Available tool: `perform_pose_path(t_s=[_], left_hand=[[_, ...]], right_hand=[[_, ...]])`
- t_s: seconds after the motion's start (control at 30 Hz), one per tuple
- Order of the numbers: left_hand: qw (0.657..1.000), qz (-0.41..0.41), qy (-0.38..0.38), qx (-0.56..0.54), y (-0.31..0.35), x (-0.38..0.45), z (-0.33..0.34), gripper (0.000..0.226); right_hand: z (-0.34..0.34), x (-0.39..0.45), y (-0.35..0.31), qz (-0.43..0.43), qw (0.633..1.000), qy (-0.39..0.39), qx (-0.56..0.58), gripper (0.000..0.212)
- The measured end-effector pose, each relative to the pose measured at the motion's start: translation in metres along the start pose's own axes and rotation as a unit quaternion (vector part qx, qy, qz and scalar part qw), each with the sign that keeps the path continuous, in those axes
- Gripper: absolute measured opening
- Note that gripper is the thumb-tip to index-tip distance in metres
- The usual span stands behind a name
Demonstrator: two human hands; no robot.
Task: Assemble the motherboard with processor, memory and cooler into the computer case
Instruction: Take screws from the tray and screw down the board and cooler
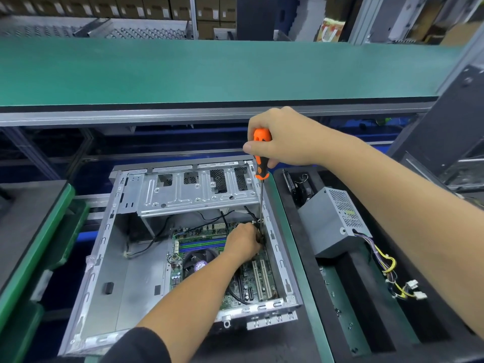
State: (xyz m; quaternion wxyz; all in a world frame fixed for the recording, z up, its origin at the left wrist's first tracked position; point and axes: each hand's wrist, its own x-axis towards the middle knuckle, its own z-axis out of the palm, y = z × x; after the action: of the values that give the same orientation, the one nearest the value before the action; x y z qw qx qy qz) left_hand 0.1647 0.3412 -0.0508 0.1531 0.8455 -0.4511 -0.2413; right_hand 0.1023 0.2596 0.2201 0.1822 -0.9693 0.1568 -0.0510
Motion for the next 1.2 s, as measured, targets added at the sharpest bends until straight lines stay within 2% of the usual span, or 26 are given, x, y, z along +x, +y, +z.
perform_pose_path(t_s=[0.23, 0.37, 0.5, 0.67, 0.77, 0.83, 0.87, 0.93, 1.0, 1.07, 1.2], left_hand=[[1.000, 0.018, 0.000, 0.021, 0.000, -0.003, 0.001, 0.018], [1.000, 0.013, 0.006, 0.000, -0.001, -0.003, 0.003, 0.013], [1.000, 0.015, 0.011, -0.003, -0.003, -0.001, 0.004, 0.012], [1.000, 0.008, 0.007, -0.009, -0.001, -0.001, 0.006, 0.013], [1.000, 0.015, 0.012, 0.001, -0.002, -0.002, 0.005, 0.013], [1.000, 0.021, 0.014, 0.006, -0.003, -0.002, 0.006, 0.014], [1.000, 0.023, 0.014, 0.005, -0.003, -0.002, 0.006, 0.013], [1.000, 0.021, 0.012, 0.000, -0.003, -0.002, 0.006, 0.012], [1.000, 0.020, 0.012, 0.000, -0.004, -0.001, 0.006, 0.011], [1.000, 0.023, 0.014, 0.006, -0.004, 0.000, 0.008, 0.011], [0.999, 0.032, 0.017, 0.008, -0.005, 0.001, 0.008, 0.010]], right_hand=[[-0.004, 0.005, -0.007, -0.021, 0.992, -0.068, -0.101, 0.015], [-0.010, 0.007, -0.015, -0.024, 0.985, -0.110, -0.134, 0.016], [-0.007, 0.008, -0.020, -0.046, 0.980, -0.078, -0.176, 0.014], [-0.001, 0.013, -0.022, -0.014, 0.972, -0.046, -0.231, 0.036], [-0.001, 0.013, -0.029, 0.000, 0.960, -0.077, -0.271, 0.040], [-0.004, 0.013, -0.033, 0.008, 0.953, -0.128, -0.274, 0.034], [-0.005, 0.013, -0.035, 0.007, 0.953, -0.153, -0.261, 0.025], [-0.007, 0.013, -0.037, -0.010, 0.962, -0.178, -0.205, 0.013], [-0.005, 0.011, -0.037, -0.040, 0.972, -0.157, -0.172, 0.014], [-0.001, 0.012, -0.035, -0.054, 0.974, -0.105, -0.195, 0.009], [0.005, 0.014, -0.030, -0.027, 0.970, -0.050, -0.237, 0.033]])
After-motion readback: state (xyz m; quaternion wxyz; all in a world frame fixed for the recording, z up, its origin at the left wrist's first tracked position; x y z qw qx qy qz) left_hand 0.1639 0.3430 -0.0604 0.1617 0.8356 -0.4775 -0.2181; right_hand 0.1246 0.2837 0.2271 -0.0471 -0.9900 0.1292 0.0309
